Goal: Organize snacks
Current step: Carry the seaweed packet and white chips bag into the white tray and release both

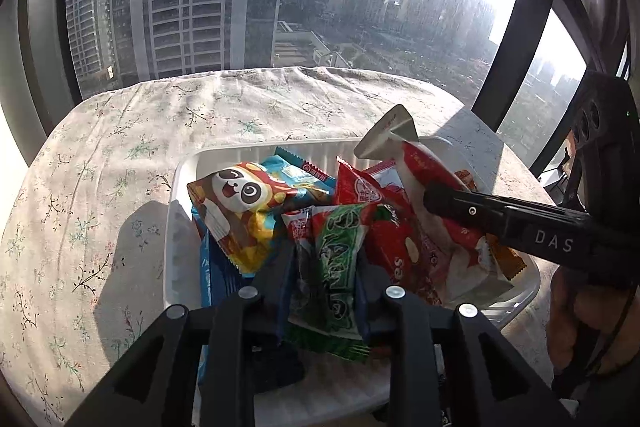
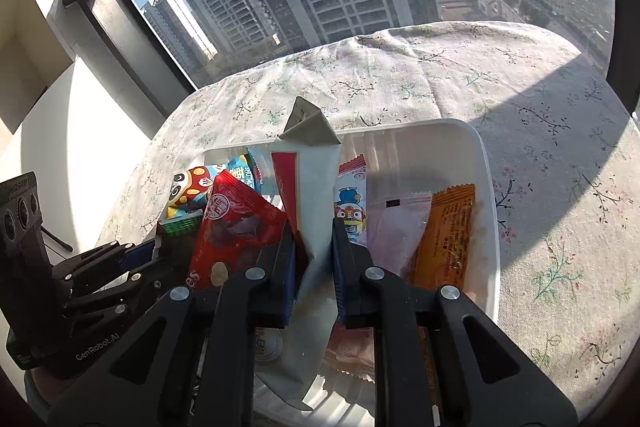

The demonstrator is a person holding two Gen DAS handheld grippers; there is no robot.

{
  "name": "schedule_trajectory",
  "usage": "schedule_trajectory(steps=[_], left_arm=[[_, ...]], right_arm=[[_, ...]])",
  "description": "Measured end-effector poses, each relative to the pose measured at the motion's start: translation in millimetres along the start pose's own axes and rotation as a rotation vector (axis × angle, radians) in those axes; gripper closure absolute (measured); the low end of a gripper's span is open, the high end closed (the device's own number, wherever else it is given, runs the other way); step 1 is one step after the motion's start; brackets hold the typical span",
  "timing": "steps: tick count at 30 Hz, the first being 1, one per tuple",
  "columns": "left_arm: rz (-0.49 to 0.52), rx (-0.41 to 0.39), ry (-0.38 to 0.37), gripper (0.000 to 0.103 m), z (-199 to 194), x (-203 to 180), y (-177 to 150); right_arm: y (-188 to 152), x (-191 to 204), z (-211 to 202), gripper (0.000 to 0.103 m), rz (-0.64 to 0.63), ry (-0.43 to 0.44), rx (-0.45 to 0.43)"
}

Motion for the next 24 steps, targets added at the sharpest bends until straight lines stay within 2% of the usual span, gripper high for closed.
schedule_trajectory(steps=[18,22,24], left_arm=[[-0.044,0.018,0.035,0.073,19,11,-6],[-0.048,0.014,0.027,0.071,17,12,-5],[-0.055,0.007,0.021,0.067,15,14,-5]], right_arm=[[-8,-6,6,0.087,-0.018,-0.004,-0.018],[-7,-5,3,0.083,-0.009,0.004,-0.018],[-6,-3,2,0.076,-0.016,0.008,-0.017]])
Point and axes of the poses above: each gripper's, at about its wrist camera, not at the fingertips, and z roughly the way its jaws point, x to its left, y to its top, the point moved 5 cm from there along z, roughly the way its jaws point, and after that the axes turned 7 degrees about y, right-handed, at the moved point
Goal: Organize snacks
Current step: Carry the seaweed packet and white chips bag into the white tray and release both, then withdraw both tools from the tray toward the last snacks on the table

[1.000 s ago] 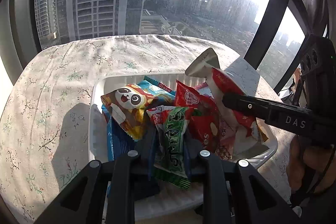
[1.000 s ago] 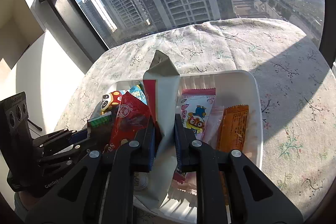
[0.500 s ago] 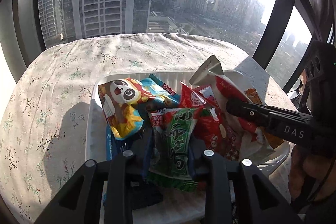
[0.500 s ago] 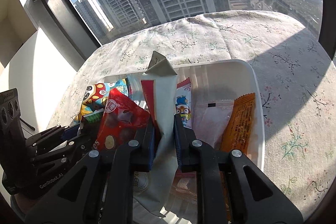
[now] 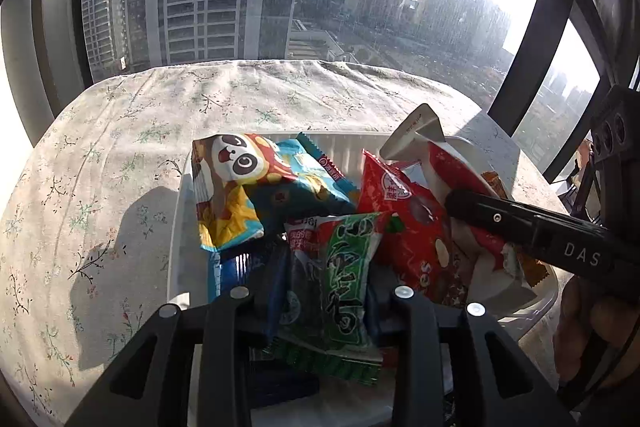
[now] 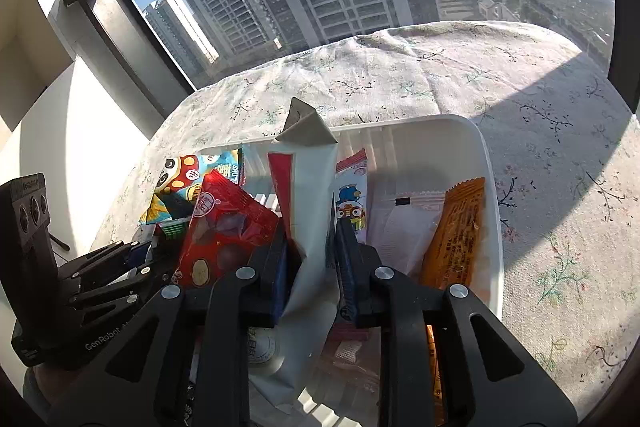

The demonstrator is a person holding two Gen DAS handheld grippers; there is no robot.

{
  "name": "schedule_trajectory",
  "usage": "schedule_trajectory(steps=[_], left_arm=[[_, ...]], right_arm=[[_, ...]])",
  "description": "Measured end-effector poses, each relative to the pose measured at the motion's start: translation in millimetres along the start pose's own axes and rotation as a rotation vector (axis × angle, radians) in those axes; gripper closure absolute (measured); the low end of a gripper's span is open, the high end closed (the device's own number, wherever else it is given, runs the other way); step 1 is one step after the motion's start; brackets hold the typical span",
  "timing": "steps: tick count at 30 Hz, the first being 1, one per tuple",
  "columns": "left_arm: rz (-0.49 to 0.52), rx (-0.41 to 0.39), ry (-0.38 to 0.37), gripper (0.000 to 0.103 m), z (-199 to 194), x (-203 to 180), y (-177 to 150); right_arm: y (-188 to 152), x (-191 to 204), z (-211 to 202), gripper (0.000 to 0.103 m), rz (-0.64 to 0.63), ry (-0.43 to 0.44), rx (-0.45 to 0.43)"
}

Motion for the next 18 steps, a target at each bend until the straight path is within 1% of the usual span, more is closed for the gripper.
schedule_trajectory(steps=[1,2,4,6,9,13,14,15,17,18], left_arm=[[-0.001,-0.002,0.001,0.066,0,0,0],[0.000,-0.005,0.001,0.062,-1,0,0],[0.004,-0.014,0.002,0.057,-5,-1,1],[0.008,-0.026,0.008,0.047,-9,-2,1],[0.007,-0.044,0.012,0.036,-18,-2,1],[0.008,-0.050,0.006,0.035,-28,-2,-2],[0.010,-0.053,0.004,0.033,-33,-2,-3],[0.010,-0.054,-0.001,0.028,-38,-3,-5],[0.013,-0.058,-0.017,0.021,-49,-5,-11],[0.022,-0.061,-0.024,0.018,-56,-8,-15]], right_arm=[[0,1,-1,0.069,-0.006,0.001,-0.001],[1,3,-2,0.057,-0.009,0.002,-0.004],[2,6,-5,0.045,-0.012,0.013,-0.013],[3,11,-9,0.045,-0.030,0.017,-0.028],[5,16,-15,0.045,-0.050,0.010,-0.040],[8,19,-22,0.045,-0.058,0.011,-0.054],[9,19,-24,0.043,-0.058,0.013,-0.055],[10,20,-26,0.041,-0.056,0.014,-0.057],[13,22,-34,0.029,-0.052,0.022,-0.072],[15,23,-40,0.027,-0.049,0.030,-0.080]])
Point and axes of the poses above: each gripper's, at about its wrist camera, not at the fingertips, and z roughly the way its jaws point, x to its left, y to its top, the point moved 5 cm from there along z, roughly the way its jaws point, and after that the axes turned 7 degrees about y, right-handed, at the moved point
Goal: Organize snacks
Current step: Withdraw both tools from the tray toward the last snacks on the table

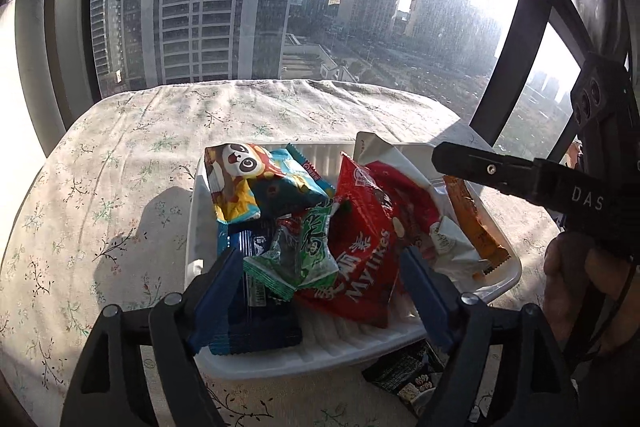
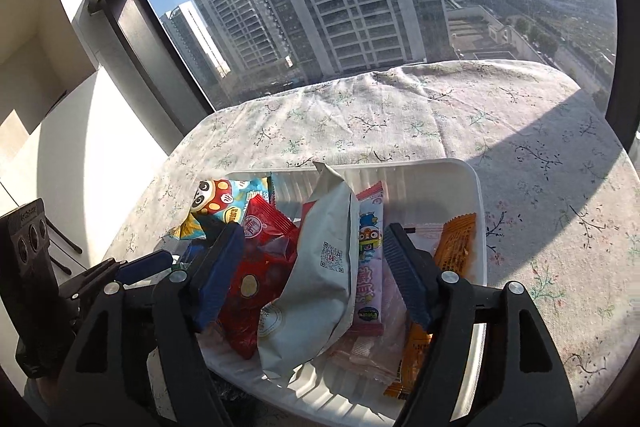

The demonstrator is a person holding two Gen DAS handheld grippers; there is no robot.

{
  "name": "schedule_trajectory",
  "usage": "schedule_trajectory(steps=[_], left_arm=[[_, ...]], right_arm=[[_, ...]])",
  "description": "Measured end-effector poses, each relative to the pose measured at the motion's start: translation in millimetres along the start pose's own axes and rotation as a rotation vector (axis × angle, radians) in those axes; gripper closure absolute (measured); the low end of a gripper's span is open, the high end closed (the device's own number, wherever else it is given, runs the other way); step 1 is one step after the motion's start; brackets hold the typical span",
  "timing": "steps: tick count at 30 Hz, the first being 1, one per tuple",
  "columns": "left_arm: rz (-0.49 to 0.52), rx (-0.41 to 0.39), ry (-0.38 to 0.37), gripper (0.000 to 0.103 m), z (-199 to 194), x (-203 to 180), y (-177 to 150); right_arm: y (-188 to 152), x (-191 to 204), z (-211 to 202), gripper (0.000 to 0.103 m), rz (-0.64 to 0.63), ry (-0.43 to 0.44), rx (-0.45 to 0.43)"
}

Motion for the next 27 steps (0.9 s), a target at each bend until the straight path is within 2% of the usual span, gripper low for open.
schedule_trajectory(steps=[2,4,10,15,18,24,27], left_arm=[[0.019,0.002,-0.006,0.012,-13,-5,-7],[0.028,-0.003,-0.018,0.007,-28,-7,-15],[-0.017,-0.036,-0.082,0.001,-70,-5,-42],[-0.056,0.003,-0.167,0.000,-94,-10,-80],[-0.052,0.032,-0.161,0.000,-103,-12,-104],[-0.051,-0.067,-0.164,0.000,-136,-11,-132],[-0.052,-0.078,-0.159,0.000,-143,-6,-140]], right_arm=[[5,5,-13,0.016,0.002,0.013,-0.013],[5,12,-27,0.011,-0.010,0.024,-0.018],[-34,36,-49,0.010,-0.073,0.011,0.104],[-88,50,-63,0.010,-0.107,0.003,0.189],[-117,60,-66,0.010,-0.140,-0.010,0.225],[-153,83,-60,0.010,-0.193,-0.032,0.265],[-159,89,-49,0.010,-0.208,-0.054,0.287]])
Point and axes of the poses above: each gripper's, at about its wrist camera, not at the fingertips, and z roughly the way its jaws point, x to its left, y to its top, the point moved 5 cm from there along z, roughly the way its jaws point, and after that the axes turned 7 degrees about y, right-handed, at the moved point
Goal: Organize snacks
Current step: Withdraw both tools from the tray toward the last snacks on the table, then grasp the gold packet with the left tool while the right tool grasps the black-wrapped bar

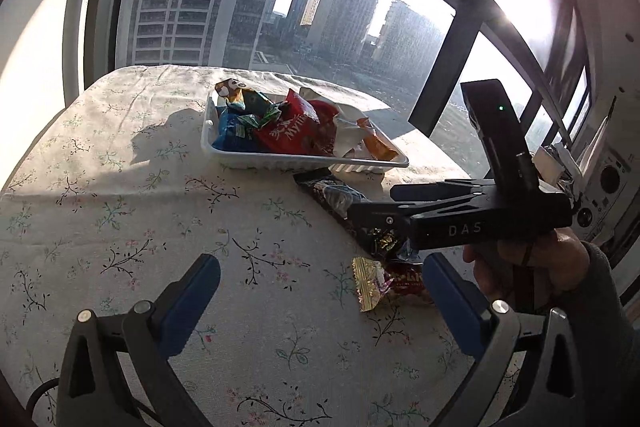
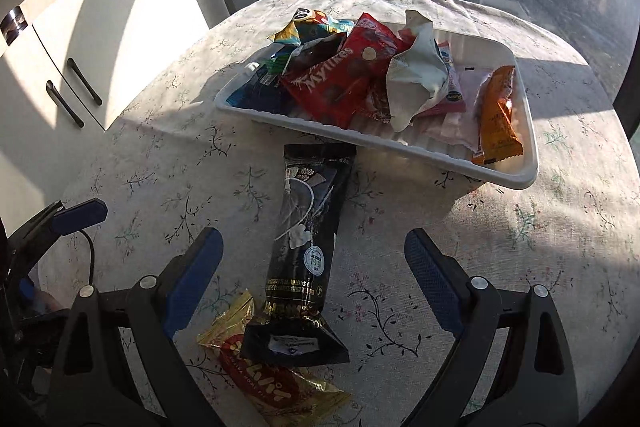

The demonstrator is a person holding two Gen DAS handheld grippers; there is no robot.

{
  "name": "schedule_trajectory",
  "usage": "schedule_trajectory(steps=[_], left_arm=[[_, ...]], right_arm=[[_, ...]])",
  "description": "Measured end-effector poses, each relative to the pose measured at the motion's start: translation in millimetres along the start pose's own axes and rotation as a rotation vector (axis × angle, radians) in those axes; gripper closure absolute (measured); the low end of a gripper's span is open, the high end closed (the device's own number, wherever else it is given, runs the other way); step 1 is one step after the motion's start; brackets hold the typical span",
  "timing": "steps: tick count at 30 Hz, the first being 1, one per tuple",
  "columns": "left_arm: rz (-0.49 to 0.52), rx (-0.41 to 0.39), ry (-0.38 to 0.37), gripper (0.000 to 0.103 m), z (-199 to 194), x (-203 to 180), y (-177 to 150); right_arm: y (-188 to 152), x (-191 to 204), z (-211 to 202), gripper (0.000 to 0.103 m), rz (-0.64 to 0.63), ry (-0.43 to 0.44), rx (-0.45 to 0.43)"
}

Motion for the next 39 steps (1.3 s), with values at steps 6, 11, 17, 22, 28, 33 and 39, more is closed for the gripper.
schedule_trajectory(steps=[6,11,17,22,28,33,39], left_arm=[[0.044,0.050,0.012,0.000,-3,4,-10],[0.105,0.052,-0.014,0.000,-6,-1,-11],[0.218,0.057,-0.010,0.002,0,-15,-7],[0.342,0.088,-0.010,0.010,13,-32,-5],[0.586,0.142,-0.082,0.019,35,-71,-5],[0.827,0.224,-0.177,0.023,53,-103,-11],[0.995,0.355,-0.223,0.027,75,-114,-17]], right_arm=[[0,11,19,0.018,-0.093,-0.083,0.036],[2,4,33,0.037,-0.084,-0.083,0.081],[3,-7,28,0.062,-0.108,-0.098,0.098],[-5,-16,18,0.070,-0.133,-0.108,0.118],[-21,-49,-6,0.070,-0.084,-0.123,0.098],[-32,-65,-19,0.070,-0.064,-0.100,0.080],[-38,-69,-25,0.070,-0.070,-0.055,0.065]])
Point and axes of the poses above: each gripper's, at about its wrist camera, not at the fingertips, and z roughly the way its jaws point, x to its left, y to its top, the point moved 5 cm from there along z, roughly the way its jaws point, and after that the axes turned 7 degrees about y, right-handed, at the moved point
